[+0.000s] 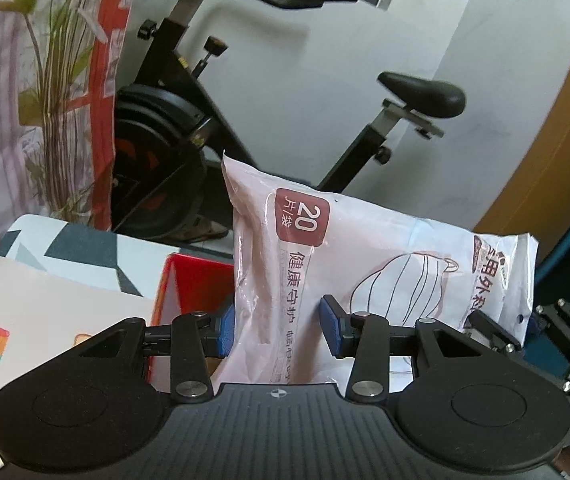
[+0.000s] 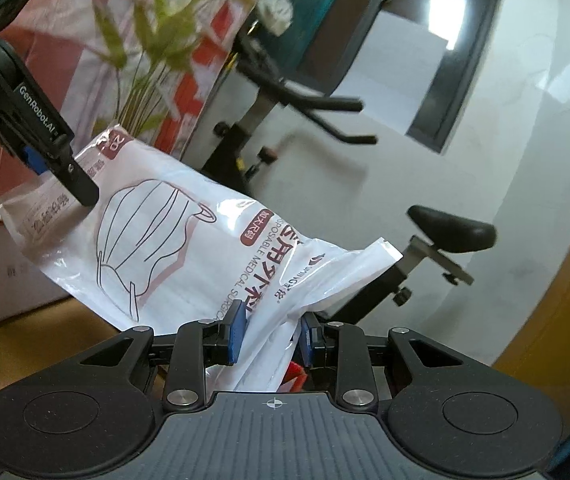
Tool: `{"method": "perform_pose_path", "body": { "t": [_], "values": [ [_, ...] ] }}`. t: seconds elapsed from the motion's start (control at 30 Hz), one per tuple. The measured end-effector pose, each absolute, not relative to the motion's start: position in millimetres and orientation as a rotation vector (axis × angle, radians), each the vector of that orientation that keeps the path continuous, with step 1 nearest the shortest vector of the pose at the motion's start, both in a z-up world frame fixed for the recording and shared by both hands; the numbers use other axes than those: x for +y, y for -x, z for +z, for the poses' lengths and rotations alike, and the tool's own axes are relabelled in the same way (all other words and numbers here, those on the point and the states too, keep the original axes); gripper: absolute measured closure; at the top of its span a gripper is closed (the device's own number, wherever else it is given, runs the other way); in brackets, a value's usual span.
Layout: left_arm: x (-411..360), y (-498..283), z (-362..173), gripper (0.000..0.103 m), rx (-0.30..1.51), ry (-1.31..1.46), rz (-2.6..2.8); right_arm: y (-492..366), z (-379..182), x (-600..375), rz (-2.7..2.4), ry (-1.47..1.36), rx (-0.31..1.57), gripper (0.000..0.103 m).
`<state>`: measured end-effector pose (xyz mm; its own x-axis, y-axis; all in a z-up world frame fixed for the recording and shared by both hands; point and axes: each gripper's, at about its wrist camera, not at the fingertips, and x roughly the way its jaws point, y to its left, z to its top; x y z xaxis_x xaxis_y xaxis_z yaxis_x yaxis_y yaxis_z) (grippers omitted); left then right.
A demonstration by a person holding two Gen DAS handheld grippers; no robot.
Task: Organize soft objects
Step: 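Lift the white mask packet with the right gripper toward the red box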
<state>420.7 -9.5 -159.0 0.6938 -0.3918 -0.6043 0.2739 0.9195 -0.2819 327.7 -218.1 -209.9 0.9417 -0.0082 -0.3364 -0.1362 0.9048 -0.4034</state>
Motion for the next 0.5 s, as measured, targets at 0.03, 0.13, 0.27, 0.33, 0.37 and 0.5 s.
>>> {"method": "perform_pose_path", "body": {
  "t": [0.03,0.13,0.27,0.33,0.37,0.5],
  "values": [
    [-9,-425,-162,0.072,0.72,0.168,-0.368,-335,-213,-218,0.073,0.446,0.355,0.078],
    [-15,-438,-172,0.077,0.75,0.07,-0.295,-352,-220,-218,0.074,0.44,0.411,0.078],
    [-15,-449,-185,0.077,0.783,0.047,-0.297,-370,-229,-216,0.068,0.435,0.476,0.078],
    [-14,-455,-188,0.077,0.79,0.059,-0.294,-376,-232,-213,0.061,0.453,0.496,0.079],
    [-13,-458,-189,0.077,0.794,0.067,-0.294,-379,-234,-212,0.057,0.461,0.505,0.079],
    [-8,-466,-194,0.077,0.811,0.085,-0.309,-389,-240,-208,0.037,0.469,0.538,0.08]
  ]
}}
